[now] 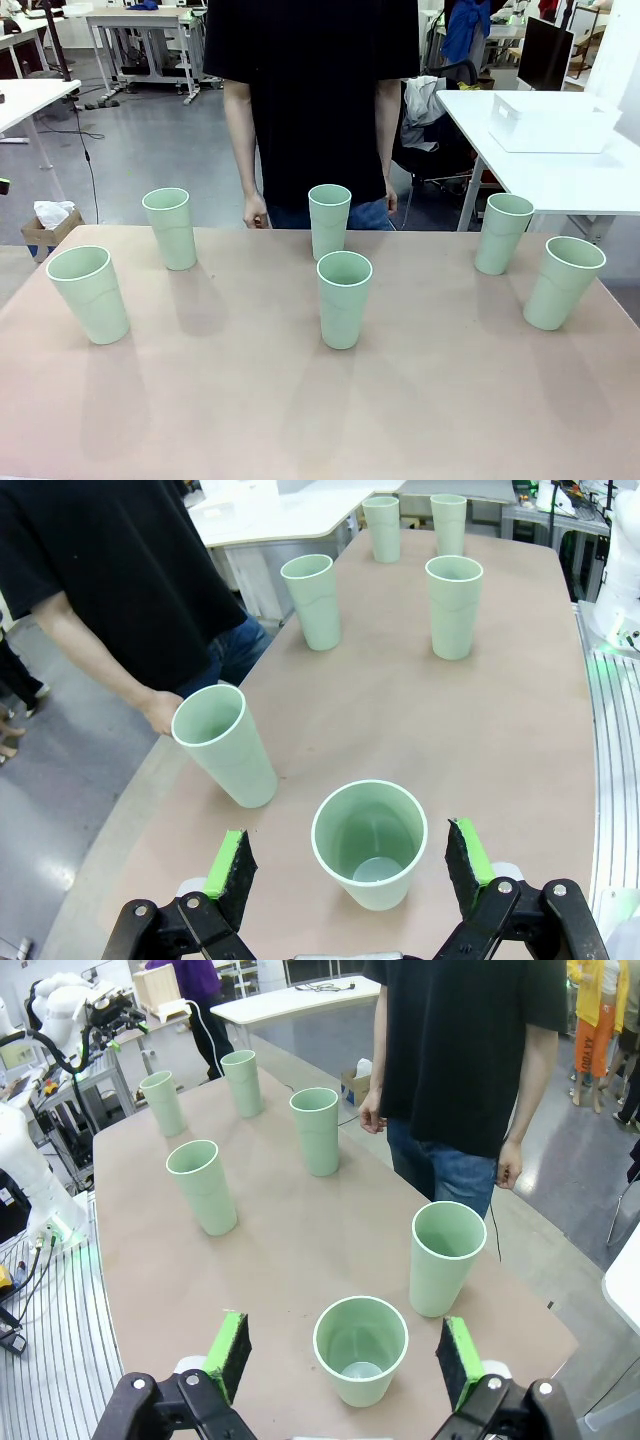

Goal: Stack the cups and store them in the basket.
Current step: Pick up two Reusable plastic cups , one in each hand.

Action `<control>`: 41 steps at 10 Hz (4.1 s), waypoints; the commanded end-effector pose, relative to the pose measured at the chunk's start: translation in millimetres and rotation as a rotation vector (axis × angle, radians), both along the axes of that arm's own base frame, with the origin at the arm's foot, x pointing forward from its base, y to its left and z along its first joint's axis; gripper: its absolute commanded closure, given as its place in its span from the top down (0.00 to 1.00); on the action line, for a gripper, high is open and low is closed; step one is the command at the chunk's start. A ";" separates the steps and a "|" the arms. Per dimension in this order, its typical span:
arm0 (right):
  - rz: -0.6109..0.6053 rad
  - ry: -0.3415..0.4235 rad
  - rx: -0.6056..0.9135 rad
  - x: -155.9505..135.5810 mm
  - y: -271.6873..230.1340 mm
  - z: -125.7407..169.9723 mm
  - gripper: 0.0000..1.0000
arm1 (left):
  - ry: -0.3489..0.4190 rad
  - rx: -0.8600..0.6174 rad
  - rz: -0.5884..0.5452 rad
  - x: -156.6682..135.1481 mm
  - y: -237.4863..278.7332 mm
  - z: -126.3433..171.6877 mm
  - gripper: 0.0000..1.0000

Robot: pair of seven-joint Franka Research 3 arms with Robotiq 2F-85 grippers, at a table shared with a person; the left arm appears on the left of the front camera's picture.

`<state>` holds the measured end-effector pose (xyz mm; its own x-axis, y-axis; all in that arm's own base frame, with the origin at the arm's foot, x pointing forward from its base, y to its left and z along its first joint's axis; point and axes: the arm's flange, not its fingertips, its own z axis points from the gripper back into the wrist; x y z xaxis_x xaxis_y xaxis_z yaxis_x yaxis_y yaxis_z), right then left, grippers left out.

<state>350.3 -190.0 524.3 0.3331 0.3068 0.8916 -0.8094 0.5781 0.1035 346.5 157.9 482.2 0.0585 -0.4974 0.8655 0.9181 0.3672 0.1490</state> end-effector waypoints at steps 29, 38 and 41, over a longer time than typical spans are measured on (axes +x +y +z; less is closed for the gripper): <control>0.547 -0.022 0.215 175.4 -88.7 -190.9 1.00 | 0.129 -0.101 -0.568 164.3 79.1 -154.9 1.00; 0.789 -0.150 0.271 171.6 -54.7 -291.9 1.00 | 0.121 -0.258 -0.731 157.1 55.9 -213.6 1.00; 0.744 -0.137 0.363 174.2 -46.8 -298.4 1.00 | 0.111 -0.288 -0.730 150.6 51.9 -222.8 1.00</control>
<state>521.8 -234.8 222.4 0.0289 0.1354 0.9904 -0.9830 -0.1757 0.0527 510.0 206.0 266.1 -0.0667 -0.2294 0.9711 0.9528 -0.3035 -0.0062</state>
